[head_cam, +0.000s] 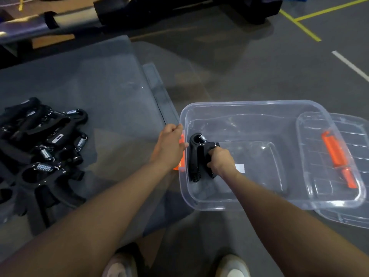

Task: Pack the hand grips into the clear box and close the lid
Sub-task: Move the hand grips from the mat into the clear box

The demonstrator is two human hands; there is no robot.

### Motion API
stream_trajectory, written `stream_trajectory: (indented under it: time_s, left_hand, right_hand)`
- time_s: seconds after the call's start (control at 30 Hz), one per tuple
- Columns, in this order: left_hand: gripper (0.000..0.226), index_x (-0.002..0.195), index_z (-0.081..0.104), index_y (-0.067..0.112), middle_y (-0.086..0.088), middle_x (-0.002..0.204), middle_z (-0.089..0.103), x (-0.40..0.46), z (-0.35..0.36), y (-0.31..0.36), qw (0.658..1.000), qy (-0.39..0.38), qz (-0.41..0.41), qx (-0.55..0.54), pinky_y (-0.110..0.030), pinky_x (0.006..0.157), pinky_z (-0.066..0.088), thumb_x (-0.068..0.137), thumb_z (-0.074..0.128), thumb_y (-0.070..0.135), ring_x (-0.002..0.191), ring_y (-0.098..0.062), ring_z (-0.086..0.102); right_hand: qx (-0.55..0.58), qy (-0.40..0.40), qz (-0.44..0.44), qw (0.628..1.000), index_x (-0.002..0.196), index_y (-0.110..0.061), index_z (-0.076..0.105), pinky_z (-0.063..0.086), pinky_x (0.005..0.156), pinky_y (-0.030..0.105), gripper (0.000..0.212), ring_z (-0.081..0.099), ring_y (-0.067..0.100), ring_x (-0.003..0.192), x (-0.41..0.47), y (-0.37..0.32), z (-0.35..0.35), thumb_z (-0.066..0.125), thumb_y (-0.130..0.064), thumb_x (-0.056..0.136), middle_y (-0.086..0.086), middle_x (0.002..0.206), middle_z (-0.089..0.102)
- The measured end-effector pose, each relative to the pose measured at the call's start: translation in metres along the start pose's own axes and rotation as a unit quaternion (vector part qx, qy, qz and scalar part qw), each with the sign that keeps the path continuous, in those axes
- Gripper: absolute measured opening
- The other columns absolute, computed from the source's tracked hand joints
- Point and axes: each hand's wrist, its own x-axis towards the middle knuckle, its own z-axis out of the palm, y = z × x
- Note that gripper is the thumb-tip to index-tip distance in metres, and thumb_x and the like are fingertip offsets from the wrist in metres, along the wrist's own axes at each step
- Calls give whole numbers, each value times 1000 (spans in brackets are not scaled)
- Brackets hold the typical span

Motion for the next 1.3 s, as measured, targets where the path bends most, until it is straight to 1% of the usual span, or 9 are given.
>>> stream_trajectory:
  time_s: [0.13,0.27,0.47,0.6,0.73,0.83,0.93,1.1,1.3]
  left_hand:
    - [55,143,35,9,-9,133,43,-3,-2,-1,1000,1,-4,-14,-23,101,32,92,55,16,121,-24,44]
    - [52,142,39,14,-12,138,43,-11,-18,-14,1000,6,-27,0,-31,110,31,92,53,20,130,-28,39]
    - [43,131,50,12,-14,130,48,-54,-85,-59,994,85,-70,-17,-39,105,39,89,57,18,123,-30,48]
    - [45,132,49,11,-14,132,47,-99,-132,-105,986,121,-113,-13,-35,108,37,88,58,17,124,-29,47]
    - [44,131,50,12,-12,132,46,-145,-167,-159,975,152,-163,-25,-34,108,37,88,59,18,126,-27,46]
    - [43,130,51,12,-13,129,48,-170,-185,-197,961,185,-204,-37,-35,105,39,88,60,18,121,-28,49]
    - [44,129,51,10,-13,128,47,-182,-188,-227,952,194,-229,-55,-37,104,40,87,60,16,119,-29,50]
    - [44,130,50,12,-9,130,47,-189,-166,-249,949,184,-239,-94,-42,103,43,88,60,17,121,-26,51]
    - [42,130,50,18,-3,131,44,-192,-141,-261,948,162,-254,-105,-43,103,44,89,59,22,123,-22,51]
  right_hand:
    - [116,29,-9,993,115,-19,66,51,92,33,35,65,28,104,-6,-10,-16,64,-8,82,9,111,71]
    - [207,95,-35,973,127,-10,57,50,95,41,44,61,29,110,-20,-46,-48,67,-13,84,12,119,64]
    - [142,72,-123,979,123,-5,58,44,100,33,45,59,28,118,-54,-135,-56,71,-17,82,14,121,65]
    - [131,40,-174,975,120,-5,60,44,99,32,43,60,28,115,-82,-210,-27,72,-19,81,16,120,65]
    - [132,-11,-216,967,119,0,59,45,95,32,42,58,22,96,-113,-272,20,71,-15,82,12,101,60]
    - [113,-33,-231,966,112,0,62,45,95,32,38,61,24,99,-131,-303,55,74,-14,80,11,95,60]
    - [62,-45,-231,970,108,-1,63,45,84,29,36,62,25,101,-138,-317,82,74,-19,79,15,104,66]
    - [-27,-36,-198,979,121,-4,54,44,98,35,52,54,32,120,-133,-307,113,75,-24,78,16,129,55]
    - [-4,-40,-198,979,126,-5,50,41,101,34,53,54,31,121,-125,-292,135,73,-19,80,15,132,54]
